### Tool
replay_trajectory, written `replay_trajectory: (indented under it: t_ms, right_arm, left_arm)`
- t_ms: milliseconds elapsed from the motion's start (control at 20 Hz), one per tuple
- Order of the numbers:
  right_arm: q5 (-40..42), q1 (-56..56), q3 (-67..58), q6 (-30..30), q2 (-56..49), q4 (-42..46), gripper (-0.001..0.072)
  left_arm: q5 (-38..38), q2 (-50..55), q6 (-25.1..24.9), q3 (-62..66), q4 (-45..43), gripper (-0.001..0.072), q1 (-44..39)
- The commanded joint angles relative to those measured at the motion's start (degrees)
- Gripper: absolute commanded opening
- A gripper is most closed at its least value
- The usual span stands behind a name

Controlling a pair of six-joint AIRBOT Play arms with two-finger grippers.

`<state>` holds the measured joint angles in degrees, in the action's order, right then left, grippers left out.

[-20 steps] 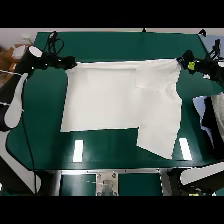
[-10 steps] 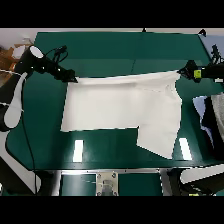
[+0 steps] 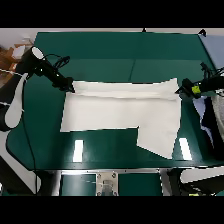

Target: Fold the shirts.

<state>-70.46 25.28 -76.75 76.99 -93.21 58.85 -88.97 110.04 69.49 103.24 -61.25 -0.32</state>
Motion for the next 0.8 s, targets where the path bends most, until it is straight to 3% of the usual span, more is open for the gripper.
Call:
replay_trajectory:
  t_ms: [0, 300, 350, 400, 450, 750]
  right_arm:
    - [1.9, -0.1, 3.8, 0.2, 0.1, 2.3, 0.0014]
    - [3.5, -0.2, 4.4, 0.2, 0.1, 1.8, 0.0018]
    - [3.3, -0.2, 4.3, 0.4, 0.1, 1.4, 0.0108]
    - [2.4, -0.2, 4.0, 1.1, 0.1, 1.2, 0.0269]
    - [0.8, -0.1, 3.3, 1.3, 0.1, 1.2, 0.0289]
    - [-5.0, 3.4, 3.8, 1.4, 6.9, 3.8, 0.0284]
  left_arm:
    - [-1.0, 0.7, 0.8, -0.1, -0.5, 0.0024, -0.9]
    - [-1.1, 1.9, 2.1, -0.1, -2.3, 0.0025, -2.8]
    - [-1.7, 1.9, 3.8, 0.1, -4.0, 0.0053, -2.8]
    - [-3.7, 1.9, 5.4, 0.5, -6.1, 0.0436, -2.8]
    - [-6.4, 1.8, 7.8, 1.1, -8.8, 0.0662, -2.8]
    - [-12.4, -3.3, 14.2, -2.7, -11.9, 0.0659, 0.4]
